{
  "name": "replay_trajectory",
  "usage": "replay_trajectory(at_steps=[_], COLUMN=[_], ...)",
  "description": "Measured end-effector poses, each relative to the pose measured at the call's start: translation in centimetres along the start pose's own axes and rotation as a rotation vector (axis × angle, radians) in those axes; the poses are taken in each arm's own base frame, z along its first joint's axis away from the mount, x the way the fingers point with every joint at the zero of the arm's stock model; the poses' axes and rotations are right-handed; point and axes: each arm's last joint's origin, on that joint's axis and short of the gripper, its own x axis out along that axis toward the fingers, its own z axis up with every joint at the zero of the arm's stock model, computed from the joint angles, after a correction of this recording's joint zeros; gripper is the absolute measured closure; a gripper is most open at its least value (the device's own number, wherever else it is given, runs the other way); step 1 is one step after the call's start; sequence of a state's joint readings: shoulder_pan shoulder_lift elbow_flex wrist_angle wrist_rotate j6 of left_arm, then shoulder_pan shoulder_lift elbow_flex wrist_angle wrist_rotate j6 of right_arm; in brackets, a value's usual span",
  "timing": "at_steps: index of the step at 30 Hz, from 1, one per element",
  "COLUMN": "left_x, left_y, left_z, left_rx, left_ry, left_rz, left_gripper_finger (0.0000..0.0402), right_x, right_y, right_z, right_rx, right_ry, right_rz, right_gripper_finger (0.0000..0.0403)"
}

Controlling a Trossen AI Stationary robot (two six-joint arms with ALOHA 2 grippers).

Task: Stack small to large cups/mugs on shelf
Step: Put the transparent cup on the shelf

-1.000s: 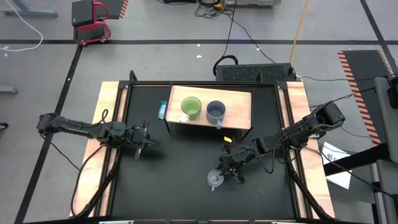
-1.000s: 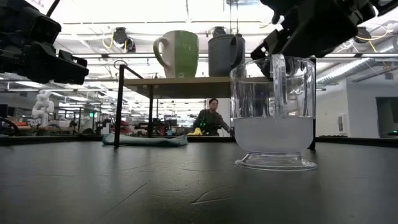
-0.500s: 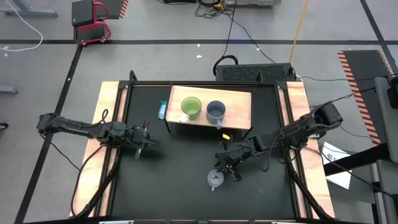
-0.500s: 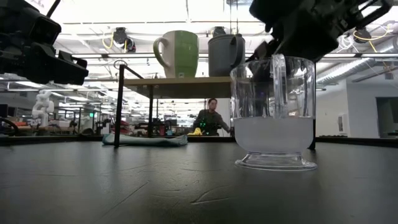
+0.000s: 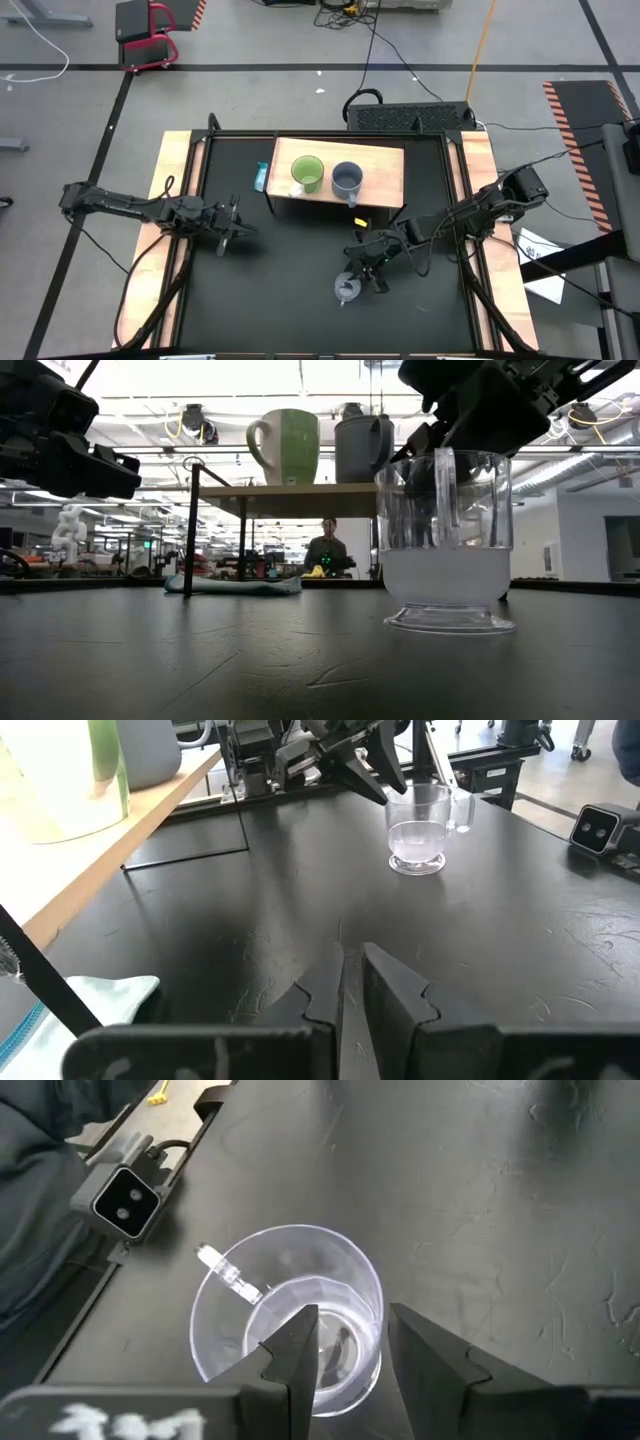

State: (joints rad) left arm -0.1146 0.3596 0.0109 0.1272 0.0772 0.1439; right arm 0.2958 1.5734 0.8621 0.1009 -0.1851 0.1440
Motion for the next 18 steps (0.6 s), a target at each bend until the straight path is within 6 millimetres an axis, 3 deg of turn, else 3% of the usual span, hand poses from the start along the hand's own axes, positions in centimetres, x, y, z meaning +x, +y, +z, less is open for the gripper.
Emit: replay_trajectory(at_steps=[18], left_x=[0.00], left_y=[-0.01], left_z=[-0.04], left_rx=[-0.002], left_ry=[0.004], left_rz=[-0.001], left_gripper_finger=[0.0360], right_x=[0.95], right_y=[-0.09], right_z=[-0.24], right_rx=[-0.016], right_ry=[-0.004], right_rz=[0.007], right_gripper_finger=[0.0287])
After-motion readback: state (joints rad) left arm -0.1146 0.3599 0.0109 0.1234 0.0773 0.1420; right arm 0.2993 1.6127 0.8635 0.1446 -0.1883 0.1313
